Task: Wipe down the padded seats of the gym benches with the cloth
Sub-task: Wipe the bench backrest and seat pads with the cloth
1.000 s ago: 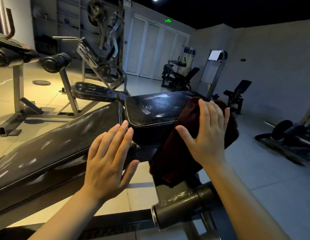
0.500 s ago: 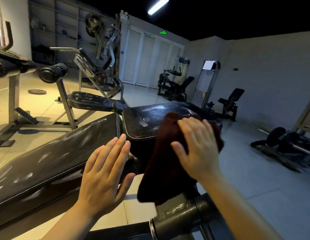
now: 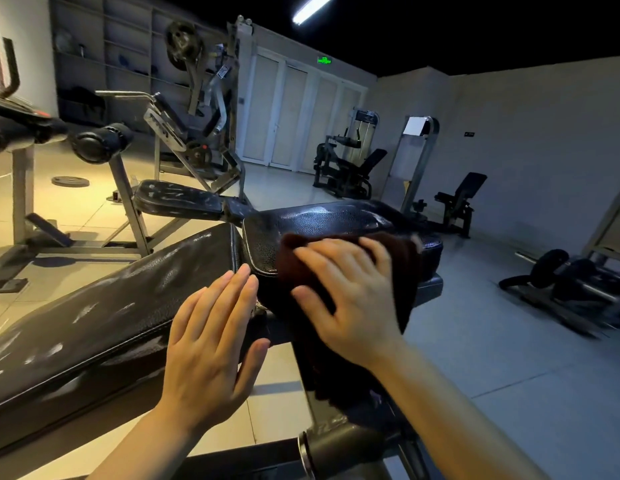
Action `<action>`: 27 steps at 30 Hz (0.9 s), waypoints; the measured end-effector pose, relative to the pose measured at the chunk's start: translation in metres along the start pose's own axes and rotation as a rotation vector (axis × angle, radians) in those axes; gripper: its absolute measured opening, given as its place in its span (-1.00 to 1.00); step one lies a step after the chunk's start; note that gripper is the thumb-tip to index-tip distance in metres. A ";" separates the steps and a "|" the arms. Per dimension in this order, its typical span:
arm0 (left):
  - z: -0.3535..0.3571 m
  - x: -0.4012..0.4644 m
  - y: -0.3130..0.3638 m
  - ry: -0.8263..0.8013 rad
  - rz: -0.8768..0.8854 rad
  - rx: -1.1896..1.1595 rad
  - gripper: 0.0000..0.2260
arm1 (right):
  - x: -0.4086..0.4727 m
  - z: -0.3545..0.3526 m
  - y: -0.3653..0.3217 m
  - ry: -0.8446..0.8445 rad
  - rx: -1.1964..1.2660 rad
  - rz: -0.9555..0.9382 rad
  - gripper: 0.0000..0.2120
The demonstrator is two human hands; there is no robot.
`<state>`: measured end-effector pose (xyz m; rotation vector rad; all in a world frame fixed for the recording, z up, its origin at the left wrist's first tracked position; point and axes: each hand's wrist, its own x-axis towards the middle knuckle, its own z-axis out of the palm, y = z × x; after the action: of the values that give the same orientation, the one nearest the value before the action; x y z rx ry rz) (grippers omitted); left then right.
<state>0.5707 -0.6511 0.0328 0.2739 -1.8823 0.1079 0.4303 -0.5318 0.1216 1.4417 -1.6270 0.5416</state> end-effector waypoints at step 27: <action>0.006 0.001 0.000 0.051 0.016 0.042 -0.52 | -0.008 0.018 0.023 -0.002 -0.245 -0.059 -0.30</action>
<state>0.5653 -0.6520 0.0317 0.2820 -1.8334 0.1644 0.4022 -0.5361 0.1111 1.3034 -1.5868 0.2950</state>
